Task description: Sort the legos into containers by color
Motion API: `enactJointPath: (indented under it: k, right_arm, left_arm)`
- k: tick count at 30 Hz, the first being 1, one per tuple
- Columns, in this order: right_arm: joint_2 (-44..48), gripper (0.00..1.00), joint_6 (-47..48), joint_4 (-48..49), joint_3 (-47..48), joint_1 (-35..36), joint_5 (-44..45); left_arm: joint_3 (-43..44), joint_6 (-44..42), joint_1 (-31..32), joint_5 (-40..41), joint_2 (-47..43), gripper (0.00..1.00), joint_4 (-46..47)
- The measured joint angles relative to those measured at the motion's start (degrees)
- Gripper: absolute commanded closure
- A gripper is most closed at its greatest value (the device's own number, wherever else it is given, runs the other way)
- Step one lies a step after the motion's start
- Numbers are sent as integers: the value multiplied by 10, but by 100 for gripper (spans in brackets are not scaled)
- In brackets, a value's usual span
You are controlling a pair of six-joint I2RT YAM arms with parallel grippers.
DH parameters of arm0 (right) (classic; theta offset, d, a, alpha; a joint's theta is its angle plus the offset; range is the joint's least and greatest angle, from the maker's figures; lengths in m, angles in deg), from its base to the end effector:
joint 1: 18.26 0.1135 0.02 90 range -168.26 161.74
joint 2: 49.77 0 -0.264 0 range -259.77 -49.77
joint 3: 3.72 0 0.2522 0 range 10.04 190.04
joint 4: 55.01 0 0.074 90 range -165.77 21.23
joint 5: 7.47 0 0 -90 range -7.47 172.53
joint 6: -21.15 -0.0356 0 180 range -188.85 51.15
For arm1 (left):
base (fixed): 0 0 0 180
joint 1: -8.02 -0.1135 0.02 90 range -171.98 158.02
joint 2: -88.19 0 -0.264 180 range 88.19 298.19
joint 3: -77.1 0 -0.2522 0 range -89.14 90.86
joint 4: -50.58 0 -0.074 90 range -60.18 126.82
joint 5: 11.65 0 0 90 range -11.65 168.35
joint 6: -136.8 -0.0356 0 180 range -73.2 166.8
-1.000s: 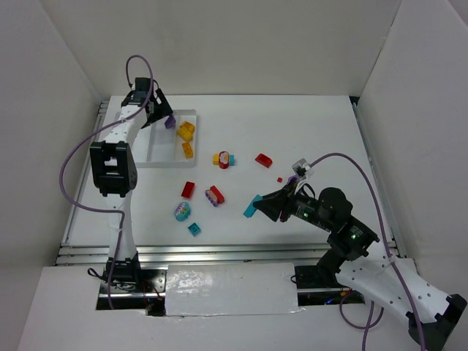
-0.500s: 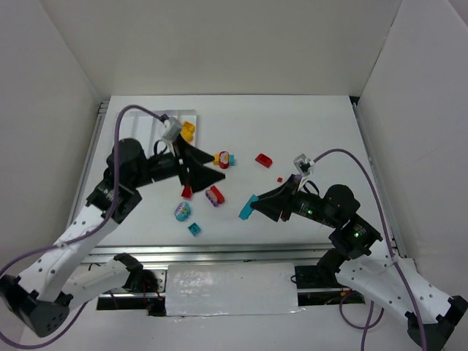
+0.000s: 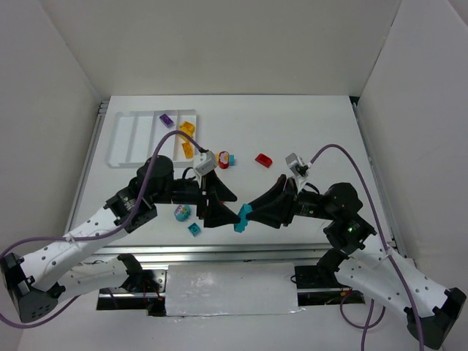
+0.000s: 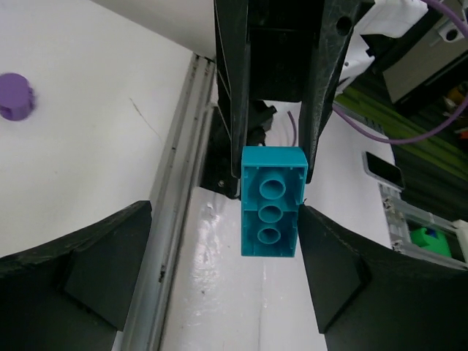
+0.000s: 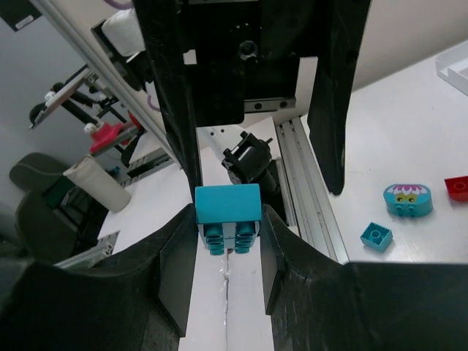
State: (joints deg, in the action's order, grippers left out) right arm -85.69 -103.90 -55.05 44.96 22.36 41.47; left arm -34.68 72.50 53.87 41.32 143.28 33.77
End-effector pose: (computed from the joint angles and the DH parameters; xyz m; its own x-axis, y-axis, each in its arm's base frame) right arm 0.0990 0.1158 0.3463 -0.4244 0.2065 -0.8816 -0.8960 0.0447 0.4418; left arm 0.1356 -0.1704 0.3807 -0.4702 -0.0126 -0.8825 0.8740 0.1325 -0.4676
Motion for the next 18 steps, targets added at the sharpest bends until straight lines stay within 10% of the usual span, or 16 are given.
enactJointPath:
  k: [8,18]
  right_arm:
    - [-14,100,18,3,0,0,-7]
    - [5,100,21,17,0,7,12]
  left_arm:
    - [5,0,21,-46,28,69,11]
    - [7,15,18,-41,35,23,33]
